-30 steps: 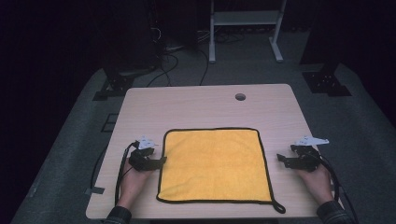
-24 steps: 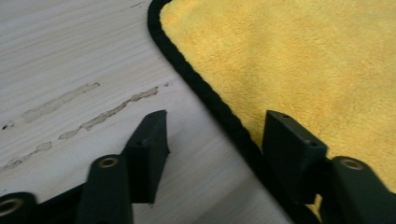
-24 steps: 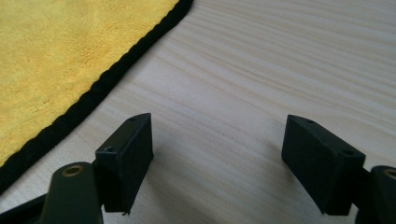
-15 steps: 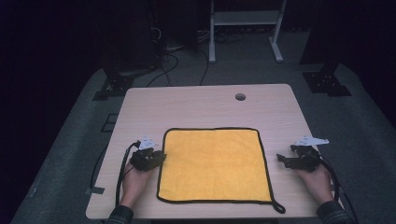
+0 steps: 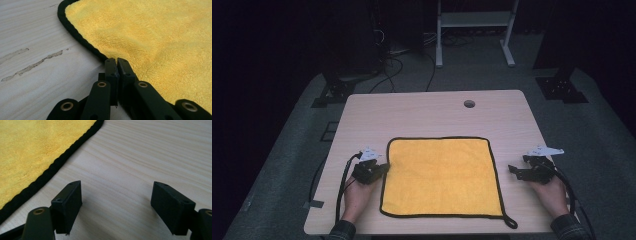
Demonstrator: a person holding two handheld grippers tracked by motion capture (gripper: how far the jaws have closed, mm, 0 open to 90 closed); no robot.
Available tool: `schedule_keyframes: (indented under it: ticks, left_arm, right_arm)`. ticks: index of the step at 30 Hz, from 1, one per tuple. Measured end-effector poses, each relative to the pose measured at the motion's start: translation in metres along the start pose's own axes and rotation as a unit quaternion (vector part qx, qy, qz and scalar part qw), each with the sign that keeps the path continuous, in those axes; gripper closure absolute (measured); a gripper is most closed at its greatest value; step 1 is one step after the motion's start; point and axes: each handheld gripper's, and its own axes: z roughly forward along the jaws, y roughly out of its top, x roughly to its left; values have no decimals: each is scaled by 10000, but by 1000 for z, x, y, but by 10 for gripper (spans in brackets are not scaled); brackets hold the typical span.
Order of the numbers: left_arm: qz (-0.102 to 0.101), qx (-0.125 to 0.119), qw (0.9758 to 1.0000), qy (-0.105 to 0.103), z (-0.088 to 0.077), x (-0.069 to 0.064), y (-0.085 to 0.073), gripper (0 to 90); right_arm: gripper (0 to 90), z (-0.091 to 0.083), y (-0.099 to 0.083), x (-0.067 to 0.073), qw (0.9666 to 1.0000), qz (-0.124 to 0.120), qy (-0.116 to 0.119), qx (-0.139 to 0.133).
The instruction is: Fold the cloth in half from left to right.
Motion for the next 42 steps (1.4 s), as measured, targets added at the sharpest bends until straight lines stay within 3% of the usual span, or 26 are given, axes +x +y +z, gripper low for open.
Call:
schedule_keyframes:
  ticks: [8,18,26,42]
  left_arm:
    - [-164,-214,9990,-361,-4,4,1,874]
    - [-140,-505,9965,-654,-11,0,9,873]
    - [-21,-704,9924,-1007,-7,-15,26,872]
    - [127,-727,9873,-1404,14,-38,47,872]
  right_arm:
    - [233,0,0,0,10000,-8,4,0]
    - [230,0,0,0,10000,-9,8,2]
    - [230,0,0,0,10000,-10,10,0]
    - [230,0,0,0,10000,-12,7,3]
